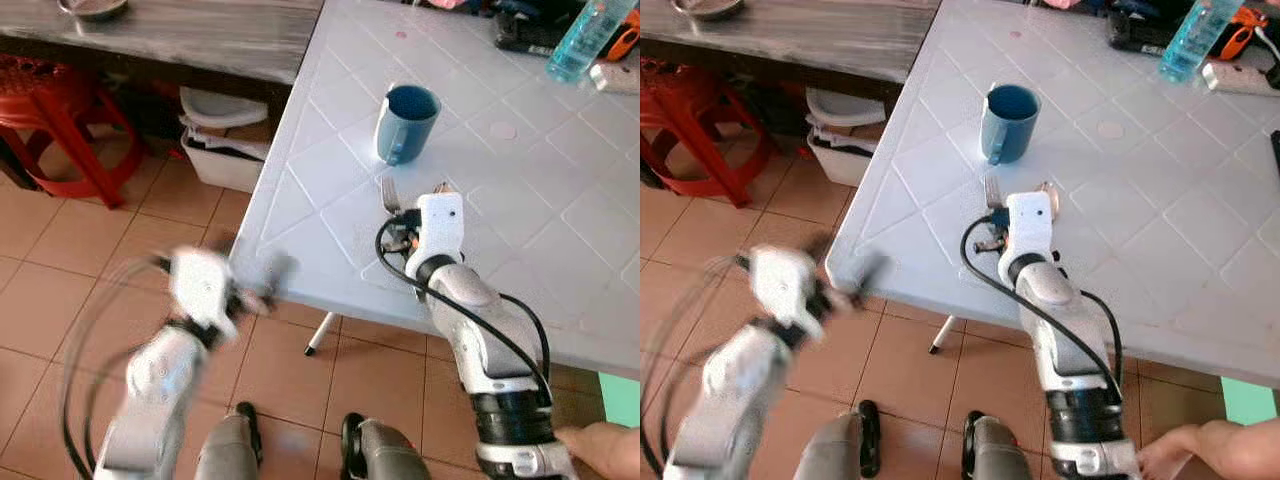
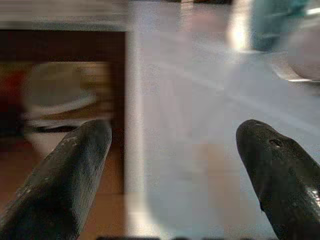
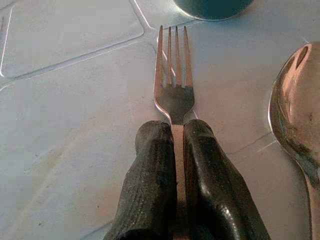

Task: Setting the table

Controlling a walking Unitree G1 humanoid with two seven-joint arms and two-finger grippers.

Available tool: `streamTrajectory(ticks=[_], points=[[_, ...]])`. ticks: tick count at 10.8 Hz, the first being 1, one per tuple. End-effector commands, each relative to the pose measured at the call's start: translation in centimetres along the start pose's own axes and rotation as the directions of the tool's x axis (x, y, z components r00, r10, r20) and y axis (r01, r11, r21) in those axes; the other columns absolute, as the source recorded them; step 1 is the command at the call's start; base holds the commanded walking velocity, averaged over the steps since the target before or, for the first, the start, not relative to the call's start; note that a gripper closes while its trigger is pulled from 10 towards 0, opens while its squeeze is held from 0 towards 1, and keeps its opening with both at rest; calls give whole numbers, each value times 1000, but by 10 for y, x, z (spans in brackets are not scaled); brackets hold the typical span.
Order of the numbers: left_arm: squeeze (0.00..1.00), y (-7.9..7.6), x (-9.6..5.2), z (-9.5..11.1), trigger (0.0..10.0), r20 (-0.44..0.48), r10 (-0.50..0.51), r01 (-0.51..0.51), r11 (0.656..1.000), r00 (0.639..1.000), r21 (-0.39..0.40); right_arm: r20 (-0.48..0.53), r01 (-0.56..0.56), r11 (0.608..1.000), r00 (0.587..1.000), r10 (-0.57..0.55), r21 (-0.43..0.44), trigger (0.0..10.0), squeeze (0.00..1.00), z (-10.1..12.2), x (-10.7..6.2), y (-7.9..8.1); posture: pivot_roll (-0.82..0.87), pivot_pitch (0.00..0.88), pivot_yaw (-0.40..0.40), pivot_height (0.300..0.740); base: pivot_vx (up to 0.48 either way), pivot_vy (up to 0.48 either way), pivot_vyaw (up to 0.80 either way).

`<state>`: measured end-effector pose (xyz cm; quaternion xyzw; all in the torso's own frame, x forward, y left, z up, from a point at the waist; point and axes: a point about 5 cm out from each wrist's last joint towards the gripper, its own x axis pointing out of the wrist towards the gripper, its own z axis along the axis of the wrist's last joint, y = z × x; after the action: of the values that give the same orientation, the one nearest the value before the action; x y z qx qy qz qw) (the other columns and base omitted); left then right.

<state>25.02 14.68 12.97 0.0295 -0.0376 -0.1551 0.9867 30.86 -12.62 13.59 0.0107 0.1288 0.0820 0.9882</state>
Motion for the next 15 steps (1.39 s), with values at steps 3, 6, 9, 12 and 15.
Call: streamTrajectory(ticks=[3,6,9,12,15], points=[[0,13,2,-8,10000,-54,108,-110,994,993,-26,-146,62,993,988,-46,105,0,0,-36,-3,-10,-12,265,-24,740,0,121,0],[0,19,8,-8,10000,-53,181,-183,982,982,-47,-55,28,995,998,-23,94,10000,0,-23,-3,-1,-11,262,-28,740,0,480,0],[0,13,12,-6,10000,-37,184,-186,982,982,-40,-56,82,989,996,-76,123,10000,0,-26,-3,-10,-17,253,-31,740,0,480,0],[0,17,15,-4,10000,-7,240,-240,970,971,27,41,72,984,996,-80,165,10000,0,-11,-2,-8,-8,247,-37,740,0,480,0],[0,15,17,-5,10000,-5,252,-252,967,968,22,123,79,984,988,-98,157,10000,0,3,2,-14,-11,231,-35,740,90,433,0]])
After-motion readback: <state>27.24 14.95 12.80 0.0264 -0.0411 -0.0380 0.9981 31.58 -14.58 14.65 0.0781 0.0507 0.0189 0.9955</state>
